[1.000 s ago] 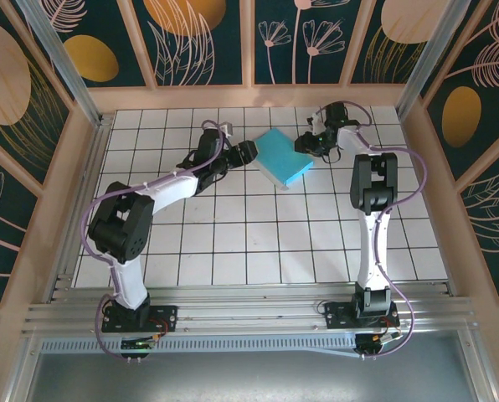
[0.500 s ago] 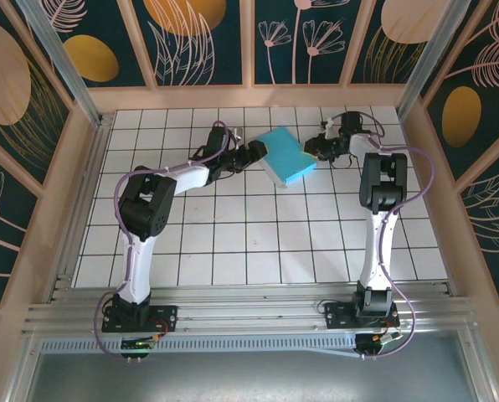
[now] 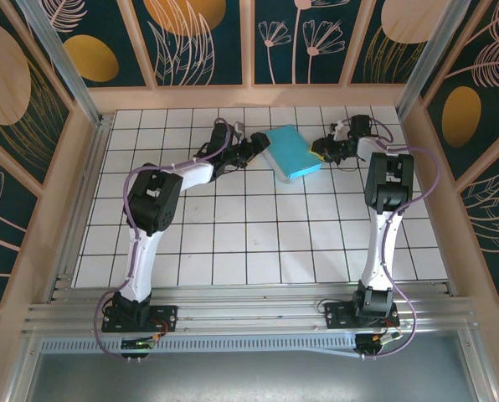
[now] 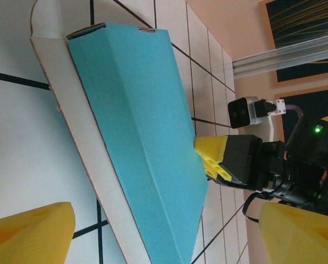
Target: Fold the paper box
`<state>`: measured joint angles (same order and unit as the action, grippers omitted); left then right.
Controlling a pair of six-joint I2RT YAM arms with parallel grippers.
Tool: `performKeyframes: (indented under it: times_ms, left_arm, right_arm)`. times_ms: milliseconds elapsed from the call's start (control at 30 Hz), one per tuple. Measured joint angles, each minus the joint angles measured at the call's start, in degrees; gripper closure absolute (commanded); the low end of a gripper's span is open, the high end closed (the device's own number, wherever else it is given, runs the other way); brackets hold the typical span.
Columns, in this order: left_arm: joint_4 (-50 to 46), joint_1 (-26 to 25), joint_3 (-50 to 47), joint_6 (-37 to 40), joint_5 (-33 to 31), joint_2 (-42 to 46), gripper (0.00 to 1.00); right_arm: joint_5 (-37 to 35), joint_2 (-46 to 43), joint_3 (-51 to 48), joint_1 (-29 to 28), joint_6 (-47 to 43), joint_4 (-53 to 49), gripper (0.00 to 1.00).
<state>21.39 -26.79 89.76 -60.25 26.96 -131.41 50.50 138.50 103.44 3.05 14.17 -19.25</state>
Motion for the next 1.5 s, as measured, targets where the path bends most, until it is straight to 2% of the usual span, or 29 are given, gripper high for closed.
performKeyframes:
  times_ms: [267,467,833,1033,1267,1400,1500]
  left_arm:
    - [0.83,0.0,5.31,-4.74,1.29,-6.75,0.13]
    - [6.47,0.22,7.87,-11.1,3.28,-10.29,0.16]
    - [10.49,-1.86,17.31,-17.53,4.68,-18.21,0.32]
    - [12.09,-3.61,17.92,-20.11,4.15,-19.47,0.5]
    - [9.29,-3.87,18.21,-17.33,3.8,-19.47,0.63]
    - [2.54,-3.78,19.89,-11.26,3.21,-18.56,0.69]
    - [-4.22,-3.56,21.46,-5.01,2.54,-15.67,0.69]
  right_arm:
    - [0.2,0.31,0.68,0.09,0.37,-0.7,0.77]
    - [0.28,0.57,1.25,0.2,0.39,-1.29,0.77]
    - [0.39,0.7,1.46,0.28,0.39,-1.53,0.77]
    - [0.39,0.7,1.46,0.33,0.39,-1.51,0.75]
    - [0.68,0.17,0.17,0.55,1.99,0.17,0.59]
    - [-1.25,-2.51,-2.34,0.66,2.4,-0.24,0.53]
    - [-3.28,-6.29,-5.55,0.79,2.91,-0.76,0.48]
